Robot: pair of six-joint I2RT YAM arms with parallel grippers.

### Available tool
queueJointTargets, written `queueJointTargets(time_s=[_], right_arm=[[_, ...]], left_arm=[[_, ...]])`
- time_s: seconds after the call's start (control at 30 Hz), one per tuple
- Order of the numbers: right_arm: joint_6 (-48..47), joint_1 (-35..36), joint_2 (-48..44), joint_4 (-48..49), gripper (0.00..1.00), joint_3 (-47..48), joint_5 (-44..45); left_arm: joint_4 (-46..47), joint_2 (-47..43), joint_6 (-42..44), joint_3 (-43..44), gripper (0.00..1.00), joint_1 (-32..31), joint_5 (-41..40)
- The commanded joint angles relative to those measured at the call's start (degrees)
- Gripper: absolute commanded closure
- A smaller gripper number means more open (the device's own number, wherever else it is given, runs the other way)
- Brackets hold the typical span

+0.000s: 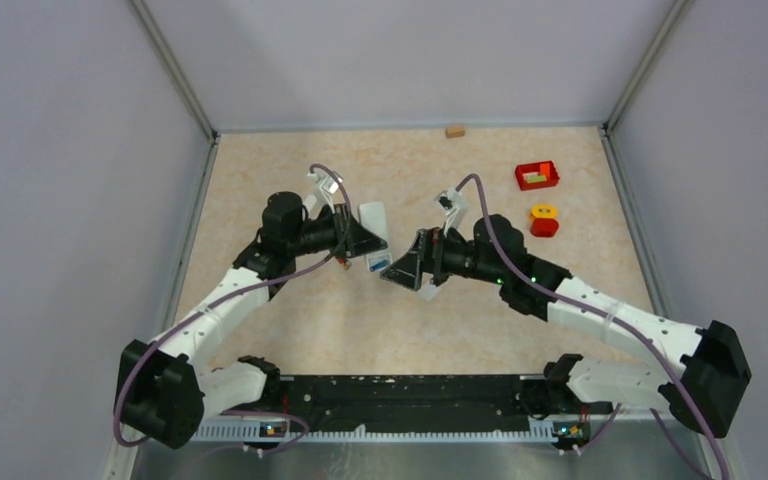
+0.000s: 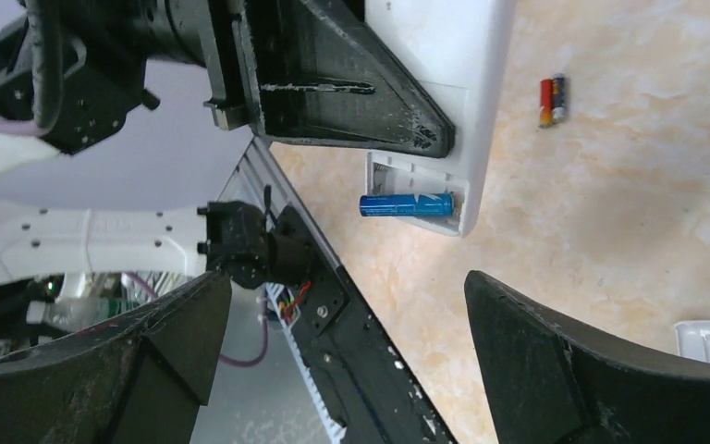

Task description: Load the batteries into the remote control

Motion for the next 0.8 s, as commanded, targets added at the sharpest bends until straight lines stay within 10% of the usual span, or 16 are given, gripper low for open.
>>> queueJointTargets(time_s=[0.0,0.77], right_arm=[[-4.5,-0.4,2.6,7.0,0.01,-0.2,-7.9],[-0.4,-0.3,11.9,17.0,0.13,1.8,-9.3]], left_arm=[[0.3,-0.8,1.8,3.2,1.0,0.2,9.0],[1.3,-0.9,0.1,2.2,1.0,0.2,12.2]])
